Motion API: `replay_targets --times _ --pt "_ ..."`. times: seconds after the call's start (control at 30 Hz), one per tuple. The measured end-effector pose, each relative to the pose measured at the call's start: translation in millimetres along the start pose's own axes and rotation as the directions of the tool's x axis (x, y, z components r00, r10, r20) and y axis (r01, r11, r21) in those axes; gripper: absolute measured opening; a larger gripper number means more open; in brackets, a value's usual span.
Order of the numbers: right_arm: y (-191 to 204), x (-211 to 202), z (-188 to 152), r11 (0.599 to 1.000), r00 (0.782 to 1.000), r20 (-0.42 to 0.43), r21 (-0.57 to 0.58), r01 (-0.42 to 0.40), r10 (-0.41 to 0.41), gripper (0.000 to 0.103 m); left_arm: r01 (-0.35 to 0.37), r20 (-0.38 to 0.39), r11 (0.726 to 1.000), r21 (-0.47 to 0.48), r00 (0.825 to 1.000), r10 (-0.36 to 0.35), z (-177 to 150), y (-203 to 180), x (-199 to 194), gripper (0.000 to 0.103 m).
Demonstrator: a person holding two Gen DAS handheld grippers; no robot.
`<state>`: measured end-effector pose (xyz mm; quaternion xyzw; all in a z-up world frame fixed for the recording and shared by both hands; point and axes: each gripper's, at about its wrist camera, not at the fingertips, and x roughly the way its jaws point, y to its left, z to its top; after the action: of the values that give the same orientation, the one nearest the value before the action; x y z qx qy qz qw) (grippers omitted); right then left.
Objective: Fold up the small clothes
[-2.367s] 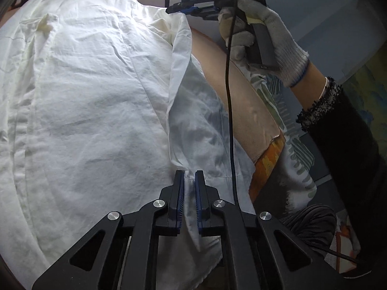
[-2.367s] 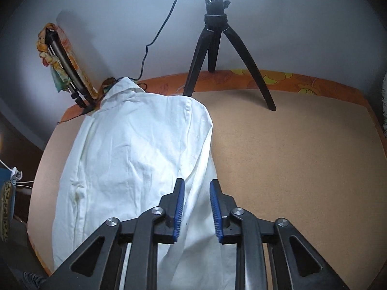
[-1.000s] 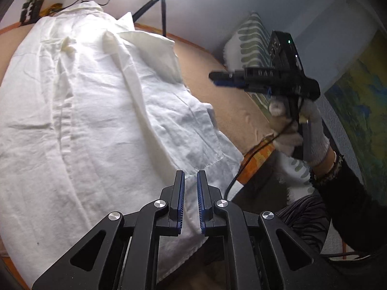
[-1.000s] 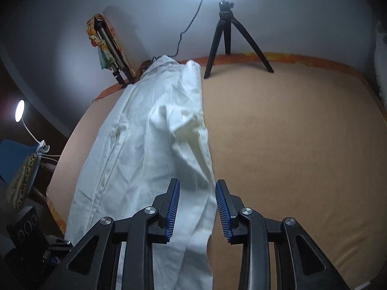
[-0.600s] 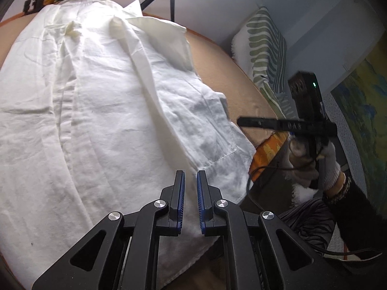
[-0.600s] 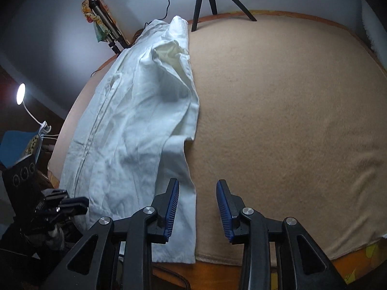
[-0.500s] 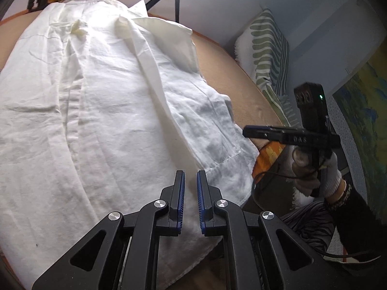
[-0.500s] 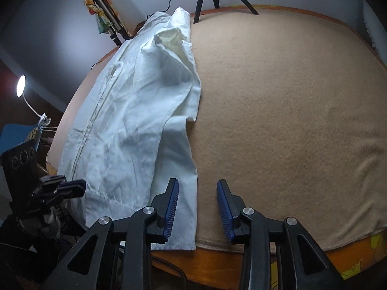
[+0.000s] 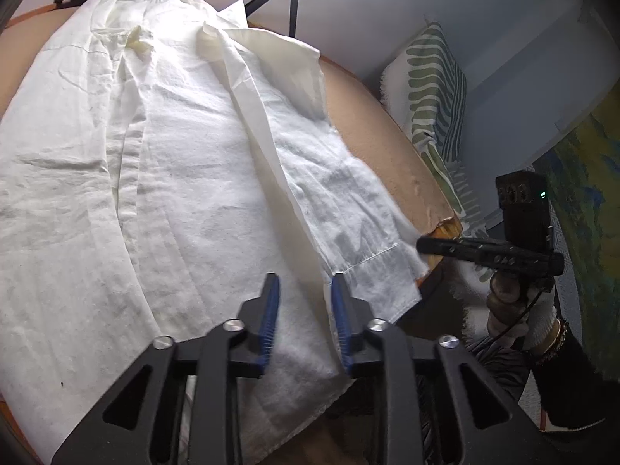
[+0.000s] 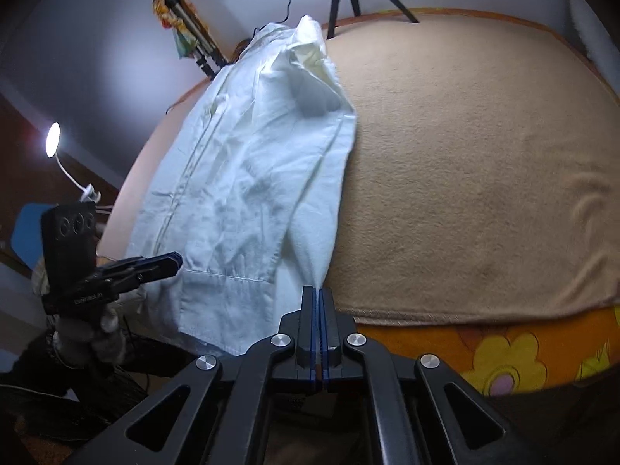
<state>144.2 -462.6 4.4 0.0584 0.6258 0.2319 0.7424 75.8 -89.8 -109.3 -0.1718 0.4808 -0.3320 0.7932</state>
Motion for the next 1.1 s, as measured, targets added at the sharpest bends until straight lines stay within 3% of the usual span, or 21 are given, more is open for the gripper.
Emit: replay_targets --times 0.1,0.17,0.23,0.27,0.43,0.63,0.7,0.8,0.87,0.93,1.0,1.1 --pt "7.6 9.4 -4.7 0.986 0.988 -0.054 -0.092 0.141 -0.147 0.000 -0.010 -0.001 0.999 0.034 1.000 0.010 1.1 -9.1 -0.5 0.028" --pt "13.4 1.8 1.7 0.974 0.984 -0.022 -0.144 0.172 -0.177 0.005 -0.021 0.008 0.997 0.069 1.000 0.020 3.4 -18.6 -0.7 0.028" --pt "15.4 -12.3 16.4 0.975 0.987 0.039 -0.157 0.158 -0.154 0.028 -0.029 0.018 0.995 0.098 0.999 0.027 5.5 -26.7 0.0 0.028" --pt "17.8 -20.4 27.4 0.974 0.986 0.083 -0.167 0.154 -0.142 0.032 -0.035 0.026 0.993 0.112 0.999 0.032 7.0 -30.7 0.0 0.028" --pt "27.0 -31.9 87.7 0.970 0.979 0.193 -0.217 0.112 -0.070 0.040 -0.068 0.056 0.976 0.205 0.997 0.058 14.1 -48.2 4.5 0.028" --pt "40.9 8.8 153.8 0.977 0.984 0.178 -0.212 0.031 0.008 0.043 -0.068 0.029 0.977 0.201 0.998 0.063 21.4 -44.3 21.1 0.028" --pt "44.8 28.5 168.9 0.979 0.988 0.145 -0.202 -0.012 0.042 0.043 -0.067 0.013 0.977 0.201 0.998 0.066 22.4 -42.1 27.9 0.028" --pt "47.4 53.9 188.1 0.979 0.991 0.130 -0.202 -0.005 0.032 0.043 -0.071 -0.014 0.977 0.200 0.997 0.075 22.1 -36.5 37.0 0.028" --pt "45.0 65.2 200.6 0.981 0.992 0.125 -0.195 0.007 0.018 0.033 -0.073 -0.030 0.978 0.195 0.996 0.081 20.5 -33.2 42.0 0.028" --pt "39.6 71.5 208.7 0.983 0.992 0.130 -0.184 0.025 -0.001 0.010 -0.062 -0.024 0.980 0.189 0.997 0.068 18.8 -31.3 41.0 0.028" --pt "30.3 78.7 218.1 0.983 0.989 0.142 -0.168 0.073 -0.049 0.002 -0.055 -0.023 0.981 0.184 0.998 0.061 17.6 -28.8 38.3 0.028" --pt "10.3 92.8 227.0 0.983 0.983 0.148 -0.132 0.126 -0.106 0.001 -0.039 -0.011 0.986 0.163 0.999 0.041 13.9 -24.1 33.5 0.028"
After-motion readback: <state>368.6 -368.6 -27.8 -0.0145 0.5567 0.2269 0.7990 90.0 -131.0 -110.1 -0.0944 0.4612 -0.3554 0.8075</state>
